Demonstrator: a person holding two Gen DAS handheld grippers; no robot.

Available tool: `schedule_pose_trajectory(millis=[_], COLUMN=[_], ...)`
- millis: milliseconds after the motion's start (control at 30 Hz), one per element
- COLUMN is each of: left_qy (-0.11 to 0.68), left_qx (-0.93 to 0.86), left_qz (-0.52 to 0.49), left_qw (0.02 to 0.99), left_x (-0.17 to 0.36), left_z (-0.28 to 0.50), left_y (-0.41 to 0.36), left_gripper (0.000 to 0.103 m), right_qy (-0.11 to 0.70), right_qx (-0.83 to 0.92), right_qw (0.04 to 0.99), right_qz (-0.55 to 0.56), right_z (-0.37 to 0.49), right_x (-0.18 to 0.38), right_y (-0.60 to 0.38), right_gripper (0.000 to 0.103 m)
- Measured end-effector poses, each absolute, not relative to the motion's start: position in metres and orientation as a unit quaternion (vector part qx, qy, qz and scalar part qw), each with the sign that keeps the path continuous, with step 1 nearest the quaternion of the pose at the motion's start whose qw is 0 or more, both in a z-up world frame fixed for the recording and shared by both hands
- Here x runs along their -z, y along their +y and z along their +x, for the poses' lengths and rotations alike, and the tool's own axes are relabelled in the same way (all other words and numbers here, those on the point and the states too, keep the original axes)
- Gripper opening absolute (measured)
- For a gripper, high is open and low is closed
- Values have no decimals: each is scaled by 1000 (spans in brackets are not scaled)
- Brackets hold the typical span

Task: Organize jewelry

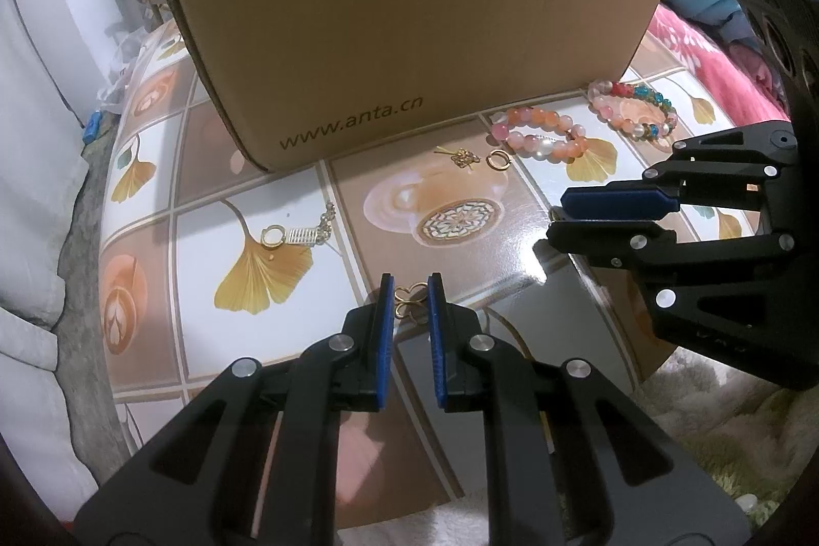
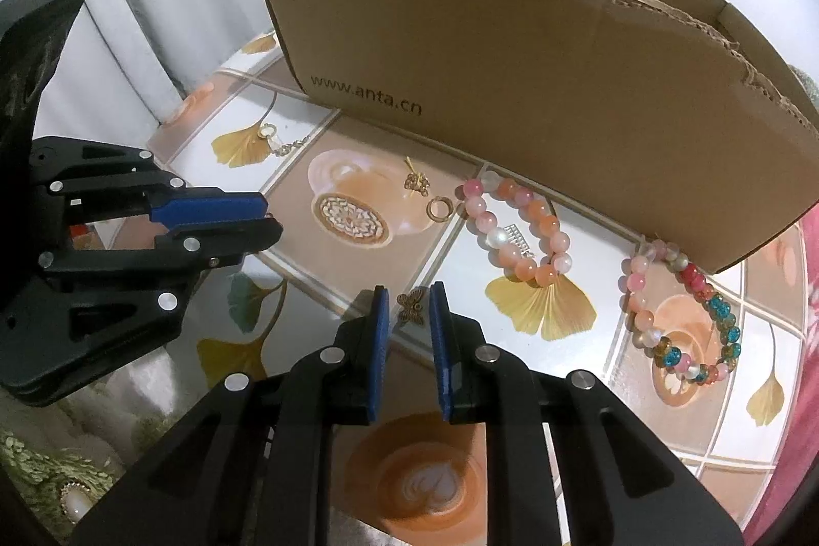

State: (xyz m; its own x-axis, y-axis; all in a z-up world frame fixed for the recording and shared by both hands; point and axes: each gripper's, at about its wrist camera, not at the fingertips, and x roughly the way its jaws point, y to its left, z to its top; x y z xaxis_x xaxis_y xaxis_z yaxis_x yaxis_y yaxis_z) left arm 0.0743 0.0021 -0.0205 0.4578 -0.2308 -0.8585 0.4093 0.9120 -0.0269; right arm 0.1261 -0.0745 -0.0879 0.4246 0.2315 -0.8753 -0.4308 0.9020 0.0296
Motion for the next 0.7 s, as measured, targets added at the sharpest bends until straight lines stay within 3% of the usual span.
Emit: schedule_pose_trajectory(millis=[700], left_qy=[482], left_qx=[189], left_qz=[94], left_qw=[850], left_x=[20], left_z=[74], left_y=[1], left_gripper=[12], right_qy=[520], right_qx=[-201], right_qw=[826], right_qz=[-76], right_z=[132], right_x=[92], right_y=[-76], right_gripper=[7])
